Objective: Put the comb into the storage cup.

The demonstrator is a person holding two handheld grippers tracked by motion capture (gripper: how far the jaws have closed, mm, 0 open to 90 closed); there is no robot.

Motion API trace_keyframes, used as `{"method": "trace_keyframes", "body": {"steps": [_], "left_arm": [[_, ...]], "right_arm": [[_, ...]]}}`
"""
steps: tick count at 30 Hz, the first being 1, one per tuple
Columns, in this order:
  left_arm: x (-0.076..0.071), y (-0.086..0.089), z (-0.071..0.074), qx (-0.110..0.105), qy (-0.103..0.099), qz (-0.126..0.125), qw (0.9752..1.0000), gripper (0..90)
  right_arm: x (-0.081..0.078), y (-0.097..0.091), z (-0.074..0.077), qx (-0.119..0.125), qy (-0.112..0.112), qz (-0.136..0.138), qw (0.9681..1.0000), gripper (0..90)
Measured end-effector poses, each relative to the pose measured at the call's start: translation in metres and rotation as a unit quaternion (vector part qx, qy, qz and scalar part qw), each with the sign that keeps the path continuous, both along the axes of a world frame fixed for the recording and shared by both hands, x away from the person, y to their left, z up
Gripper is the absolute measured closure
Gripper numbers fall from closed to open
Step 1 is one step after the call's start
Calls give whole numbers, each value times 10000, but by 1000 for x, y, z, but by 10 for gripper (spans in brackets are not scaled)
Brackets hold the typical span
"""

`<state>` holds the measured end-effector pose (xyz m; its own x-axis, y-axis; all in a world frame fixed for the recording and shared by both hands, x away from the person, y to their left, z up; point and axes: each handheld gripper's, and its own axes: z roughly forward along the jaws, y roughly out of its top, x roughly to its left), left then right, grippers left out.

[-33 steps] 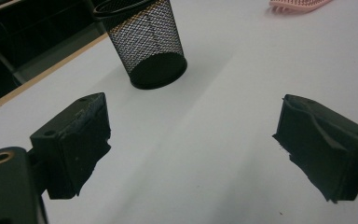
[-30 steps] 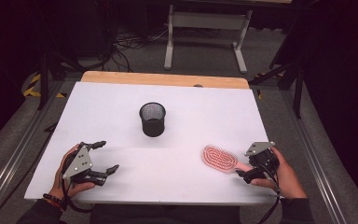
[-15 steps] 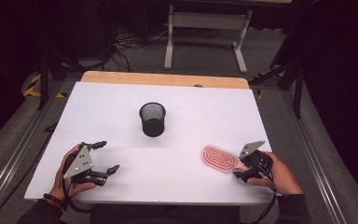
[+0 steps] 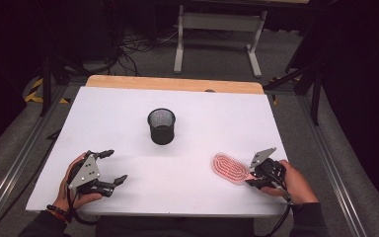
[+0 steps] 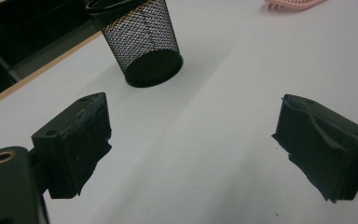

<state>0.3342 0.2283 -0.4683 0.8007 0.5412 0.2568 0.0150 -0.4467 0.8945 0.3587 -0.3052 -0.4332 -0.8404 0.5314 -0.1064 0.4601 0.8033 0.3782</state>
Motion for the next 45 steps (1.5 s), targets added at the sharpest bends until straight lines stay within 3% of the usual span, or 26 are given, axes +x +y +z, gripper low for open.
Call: {"method": "trace_keyframes", "body": {"steps": [9,16,21,24,27,30,37,40,43,44,45], "left_arm": [[0,0,0,0,2,-4,10000,110],[0,0,0,3,-4,8,10000,111],[0,0,0,12,-3,8,10000,110],[0,0,0,21,-6,11,10000,110],[1,1,0,20,-32,24,10000,111],[1,2,0,10,-3,39,10000,111],[1,2,0,24,1,54,10000,112],[1,2,0,11,-6,43,10000,113],[1,1,0,24,1,44,10000,113],[1,2,0,24,1,45,10000,113],[1,1,0,23,-5,54,10000,113]], "right_arm": [[-2,-1,-1,260,-215,44,9994,694],[2,-4,-1,726,-606,-195,9953,696],[3,-4,1,1043,-888,-391,9898,696],[2,-1,2,1082,-1041,-437,9877,696],[2,2,4,1180,-1298,-464,9834,696],[1,7,6,1355,-1408,-491,9795,696],[2,10,5,1493,-1572,-591,9744,696],[2,11,5,1623,-1691,-694,9697,696],[2,11,5,1640,-1746,-707,9683,696],[2,12,5,1666,-1776,-738,9671,696],[1,13,6,1737,-1921,-776,9628,697]]}}
